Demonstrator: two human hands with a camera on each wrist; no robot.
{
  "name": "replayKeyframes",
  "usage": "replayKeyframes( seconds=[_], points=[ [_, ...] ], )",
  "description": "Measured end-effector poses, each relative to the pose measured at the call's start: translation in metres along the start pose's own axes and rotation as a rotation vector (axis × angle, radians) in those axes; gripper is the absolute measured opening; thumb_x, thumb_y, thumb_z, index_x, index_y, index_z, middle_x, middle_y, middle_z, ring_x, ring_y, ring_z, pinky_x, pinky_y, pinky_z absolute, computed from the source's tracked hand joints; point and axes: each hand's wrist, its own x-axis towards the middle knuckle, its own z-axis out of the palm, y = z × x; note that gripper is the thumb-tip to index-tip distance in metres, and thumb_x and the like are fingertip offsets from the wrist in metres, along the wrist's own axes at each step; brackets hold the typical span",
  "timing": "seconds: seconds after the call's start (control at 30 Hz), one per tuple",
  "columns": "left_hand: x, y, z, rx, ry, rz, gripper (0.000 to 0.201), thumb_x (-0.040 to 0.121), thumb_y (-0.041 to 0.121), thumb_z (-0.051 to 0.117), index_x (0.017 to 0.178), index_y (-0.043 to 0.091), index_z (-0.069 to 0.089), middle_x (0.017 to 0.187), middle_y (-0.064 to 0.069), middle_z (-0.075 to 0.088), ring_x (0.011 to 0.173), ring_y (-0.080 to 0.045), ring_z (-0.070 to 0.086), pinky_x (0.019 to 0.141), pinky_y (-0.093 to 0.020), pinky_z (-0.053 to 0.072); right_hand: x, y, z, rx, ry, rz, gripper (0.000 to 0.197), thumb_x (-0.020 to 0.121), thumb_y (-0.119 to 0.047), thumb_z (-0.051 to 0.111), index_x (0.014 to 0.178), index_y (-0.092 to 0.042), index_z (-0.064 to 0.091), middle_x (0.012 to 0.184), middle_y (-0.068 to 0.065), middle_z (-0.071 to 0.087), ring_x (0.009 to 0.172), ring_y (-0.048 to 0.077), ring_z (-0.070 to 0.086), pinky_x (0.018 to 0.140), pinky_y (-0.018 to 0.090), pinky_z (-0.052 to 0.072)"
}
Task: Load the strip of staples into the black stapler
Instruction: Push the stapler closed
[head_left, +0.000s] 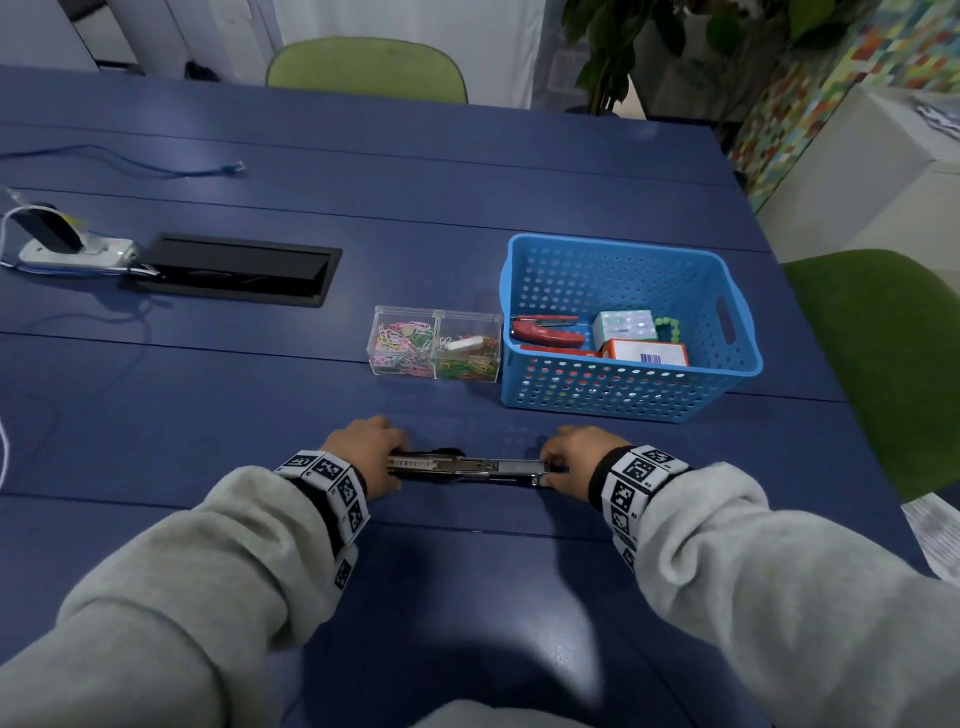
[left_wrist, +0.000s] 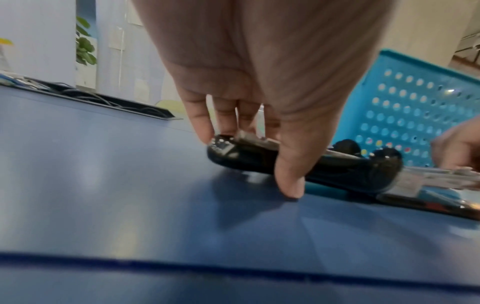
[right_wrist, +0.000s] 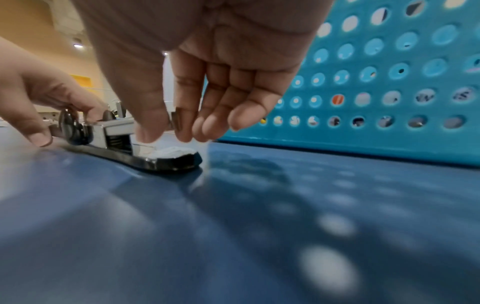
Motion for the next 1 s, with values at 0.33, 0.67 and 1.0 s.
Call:
replayKeyframes(
  seconds=[0.33,0.67,1.0],
  points=[
    [-0.019,0.023,-0.042,-0.073,0.135,0.099,0.042,0.075,0.032,0.071,0.115,0.027,0.06,0.119,0.001,0.065,0.111,-0.022,0.058,0.094,-0.033,0.046,-0.007,0.006,0.005,0.298,0.162,0.052,0.022,0.082,-0.031,0.063,0.097,-0.016,0.061,0.086,-0.002,0.053,0.081,0.018,0.049,0.077,0.027,0.042],
    [-0.012,0.07,-0.039,-0.267,0.167,0.208,0.033,0.069,0.029,0.077,0.099,0.028,0.064,0.103,0.0,0.067,0.095,-0.02,0.062,0.084,-0.029,0.048,-0.013,-0.006,-0.002,0.555,0.24,0.039,0.015,0.081,-0.018,0.065,0.083,-0.025,0.052,0.076,-0.004,0.061,0.064,0.018,0.058,0.077,0.037,0.055],
    [0.0,0.086,-0.022,-0.274,0.178,0.277,0.044,0.074,0.031,0.074,0.115,0.02,0.062,0.112,-0.008,0.06,0.104,-0.025,0.057,0.088,-0.033,0.045,-0.011,-0.016,-0.007,0.634,0.267,0.071,0.034,0.072,-0.047,0.068,0.097,-0.027,0.058,0.087,-0.002,0.062,0.083,0.02,0.062,0.084,0.035,0.054]
  ],
)
